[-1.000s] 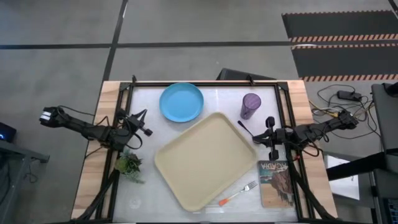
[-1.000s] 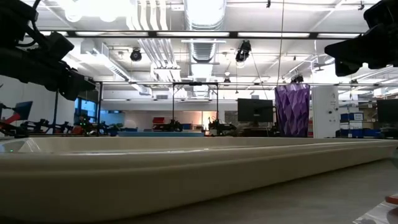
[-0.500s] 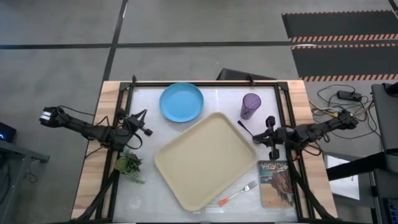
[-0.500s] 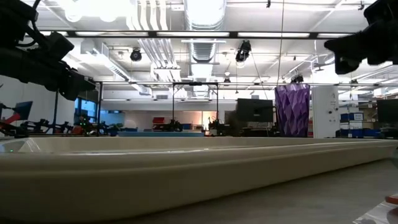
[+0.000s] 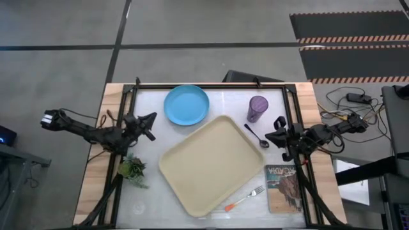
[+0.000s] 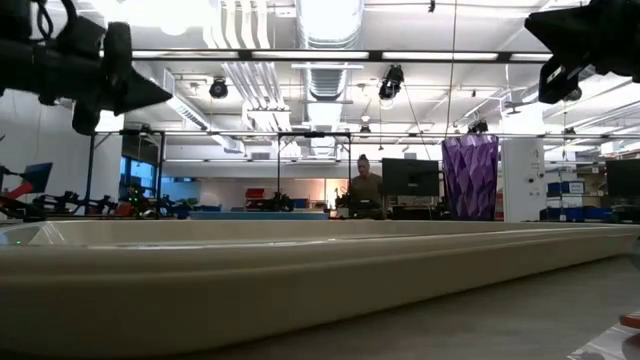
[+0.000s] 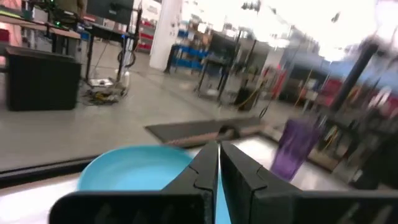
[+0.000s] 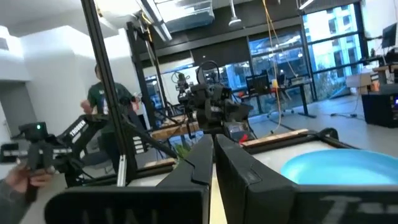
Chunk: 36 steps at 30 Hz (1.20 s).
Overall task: Pick and place plate/cup/fork/spoon on tray
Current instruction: Put the violet glass on the light brown tray
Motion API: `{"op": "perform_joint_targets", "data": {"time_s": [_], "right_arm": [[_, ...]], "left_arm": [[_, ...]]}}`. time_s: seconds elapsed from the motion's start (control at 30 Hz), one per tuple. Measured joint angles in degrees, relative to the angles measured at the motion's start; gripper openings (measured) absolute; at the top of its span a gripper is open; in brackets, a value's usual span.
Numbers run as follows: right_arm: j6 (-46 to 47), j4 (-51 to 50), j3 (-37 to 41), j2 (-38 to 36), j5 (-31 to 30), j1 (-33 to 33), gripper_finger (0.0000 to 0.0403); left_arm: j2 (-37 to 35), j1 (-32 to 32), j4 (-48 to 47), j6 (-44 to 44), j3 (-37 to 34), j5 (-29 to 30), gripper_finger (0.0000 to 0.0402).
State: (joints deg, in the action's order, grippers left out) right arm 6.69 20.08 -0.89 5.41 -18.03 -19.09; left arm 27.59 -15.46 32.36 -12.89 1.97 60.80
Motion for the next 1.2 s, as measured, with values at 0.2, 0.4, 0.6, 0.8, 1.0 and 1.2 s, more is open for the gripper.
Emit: {"op": "perform_joint_targets", "data": {"time_s": [0.2,0.4,0.6,0.8,1.0,1.2], "right_arm": [[-6.9,1.0,0.0,0.0,-1.3,0.0,0.0009],[-10.6,5.7,0.0,0.0,-1.5,0.0,0.0009],[-5.5,9.6,-0.1,0.4,-3.0,0.0,0.0009],[-7.8,14.9,-0.1,4.4,-9.3,0.0,0.0009],[-10.4,22.6,-0.1,10.8,-14.0,0.0,0.0009],[-10.6,20.3,-3.6,15.3,-20.4,0.0,0.0009]], "left_arm": [[0.3,0.1,1.7,0.2,0.0,2.7,0.0],[0.0,0.7,2.8,4.3,0.1,13.8,0.0],[0.0,1.5,10.5,4.3,0.2,21.2,0.0],[0.4,1.6,10.3,6.6,0.1,18.8,0.0],[2.5,1.6,10.9,8.8,0.5,15.6,0.0],[2.7,1.6,11.1,8.8,2.2,9.8,0.0]]}}
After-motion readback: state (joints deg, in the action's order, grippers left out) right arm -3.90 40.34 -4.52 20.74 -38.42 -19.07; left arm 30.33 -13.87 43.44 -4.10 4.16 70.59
